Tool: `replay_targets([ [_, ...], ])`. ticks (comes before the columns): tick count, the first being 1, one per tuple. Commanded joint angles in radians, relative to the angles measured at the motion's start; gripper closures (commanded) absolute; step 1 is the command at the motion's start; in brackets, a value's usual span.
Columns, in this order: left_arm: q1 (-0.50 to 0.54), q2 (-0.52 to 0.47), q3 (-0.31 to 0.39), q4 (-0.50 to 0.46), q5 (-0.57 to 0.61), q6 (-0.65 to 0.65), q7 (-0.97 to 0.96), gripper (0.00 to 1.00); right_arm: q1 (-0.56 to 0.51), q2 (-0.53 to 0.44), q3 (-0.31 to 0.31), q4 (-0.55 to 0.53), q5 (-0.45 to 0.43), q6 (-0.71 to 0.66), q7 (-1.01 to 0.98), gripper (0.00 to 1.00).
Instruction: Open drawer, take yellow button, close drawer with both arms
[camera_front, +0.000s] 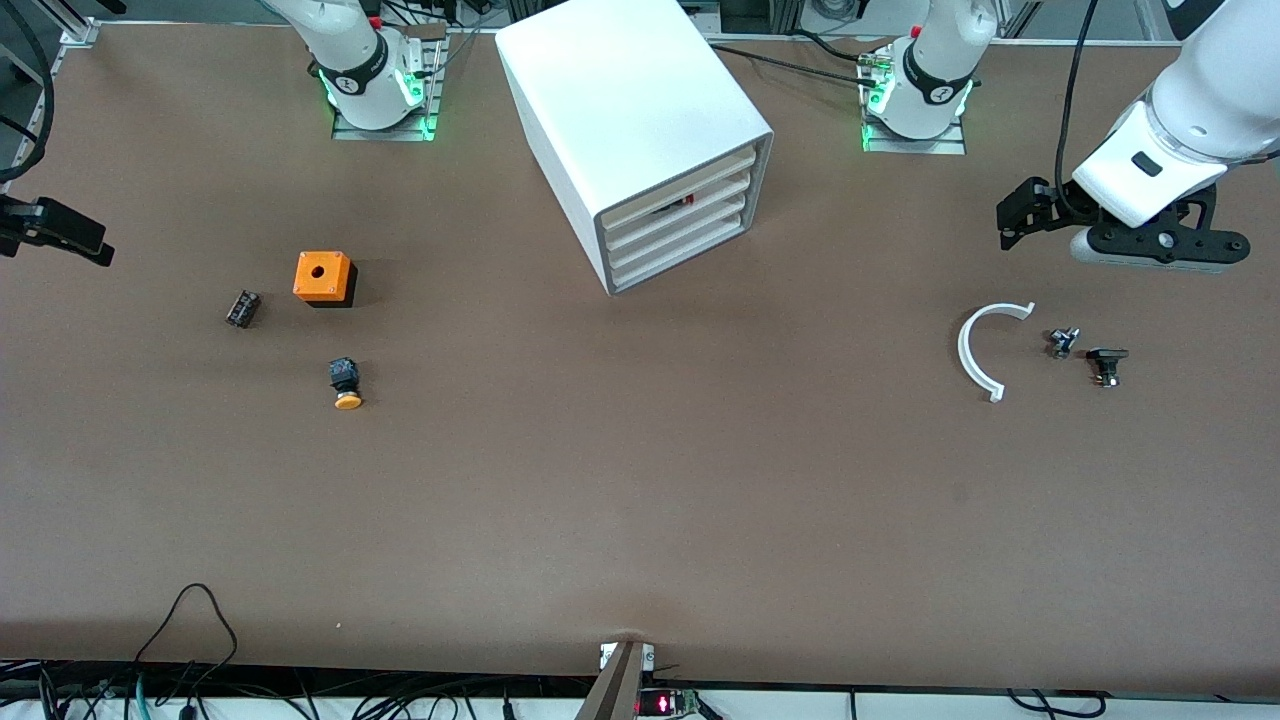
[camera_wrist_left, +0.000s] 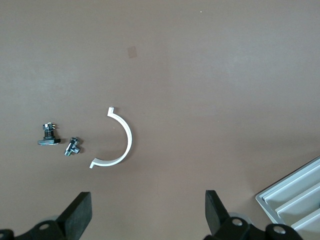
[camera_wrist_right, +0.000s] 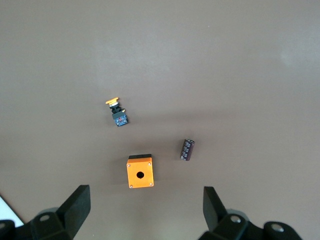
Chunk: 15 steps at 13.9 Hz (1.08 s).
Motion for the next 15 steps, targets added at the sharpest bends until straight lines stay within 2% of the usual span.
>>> replay_targets([
  [1, 0.002, 0.030, -0.001, 0.056, 0.003, -0.028, -0.008, 0.00, -0.002, -0.059, -0.019, -0.083, 0.059, 0.041, -0.016, 0.00],
  [3, 0.005, 0.032, 0.001, 0.057, 0.003, -0.028, -0.008, 0.00, -0.002, -0.075, -0.025, -0.106, 0.062, 0.055, -0.019, 0.00],
  [12, 0.003, 0.036, -0.001, 0.059, 0.007, -0.029, -0.005, 0.00, 0.001, -0.055, -0.024, -0.085, 0.056, 0.049, -0.019, 0.00],
  [15, 0.003, 0.102, -0.002, 0.146, -0.003, -0.044, 0.018, 0.00, 0.002, -0.050, -0.024, -0.080, 0.054, 0.058, -0.021, 0.00],
])
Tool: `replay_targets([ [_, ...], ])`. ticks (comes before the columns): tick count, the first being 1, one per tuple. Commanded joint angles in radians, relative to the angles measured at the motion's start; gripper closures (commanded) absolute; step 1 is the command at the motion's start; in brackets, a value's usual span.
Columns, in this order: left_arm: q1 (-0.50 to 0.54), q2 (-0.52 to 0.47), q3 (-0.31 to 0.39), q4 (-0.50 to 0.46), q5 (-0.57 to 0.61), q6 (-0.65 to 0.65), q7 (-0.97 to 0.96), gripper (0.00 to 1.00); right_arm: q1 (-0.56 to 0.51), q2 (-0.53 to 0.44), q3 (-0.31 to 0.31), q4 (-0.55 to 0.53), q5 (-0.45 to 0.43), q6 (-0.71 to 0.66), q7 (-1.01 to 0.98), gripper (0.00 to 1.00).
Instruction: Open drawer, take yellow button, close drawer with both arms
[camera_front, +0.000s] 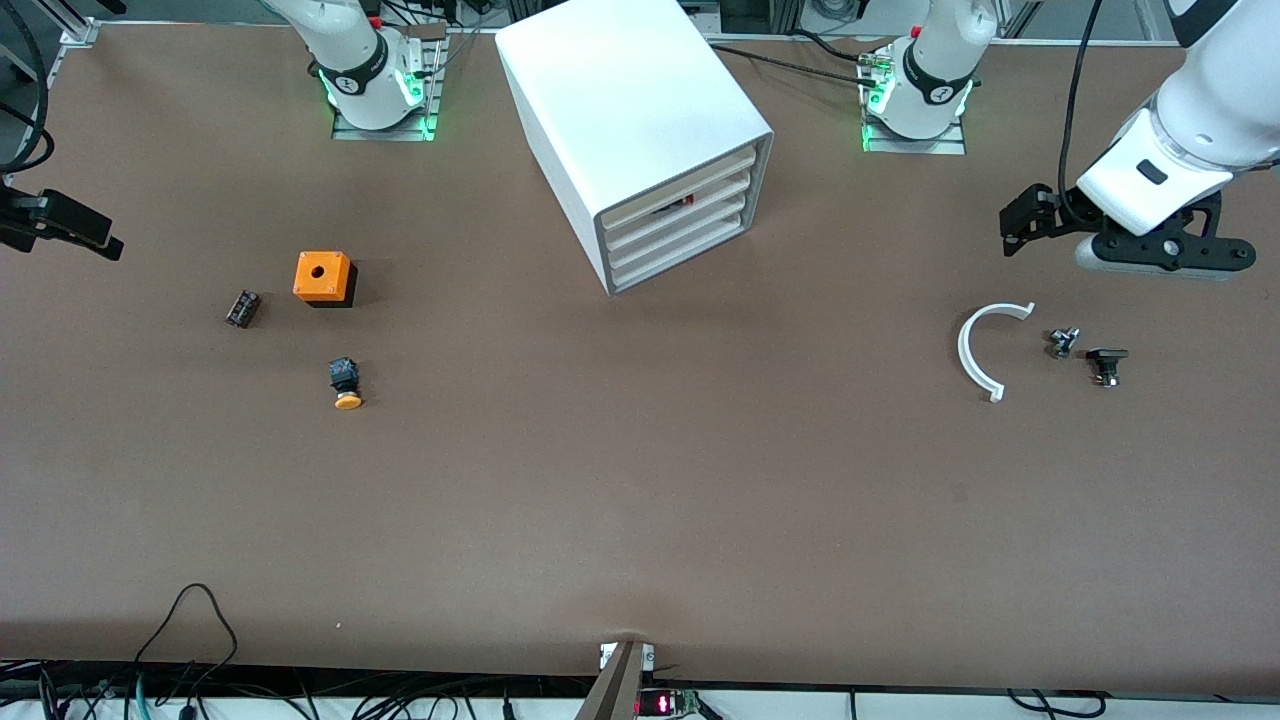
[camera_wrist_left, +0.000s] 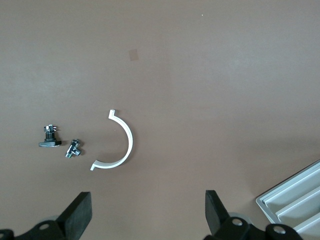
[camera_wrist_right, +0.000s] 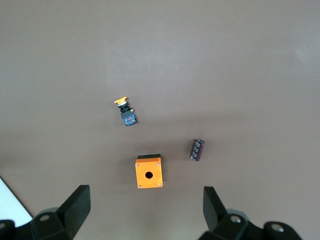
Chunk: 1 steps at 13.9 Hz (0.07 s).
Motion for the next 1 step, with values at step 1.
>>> replay_targets([
  [1, 0.001, 0.072, -0.001, 0.121, -0.003, -0.048, 0.030, 0.00, 0.003, -0.008, 0.000, -0.001, 0.009, 0.010, -0.015, 0.00],
])
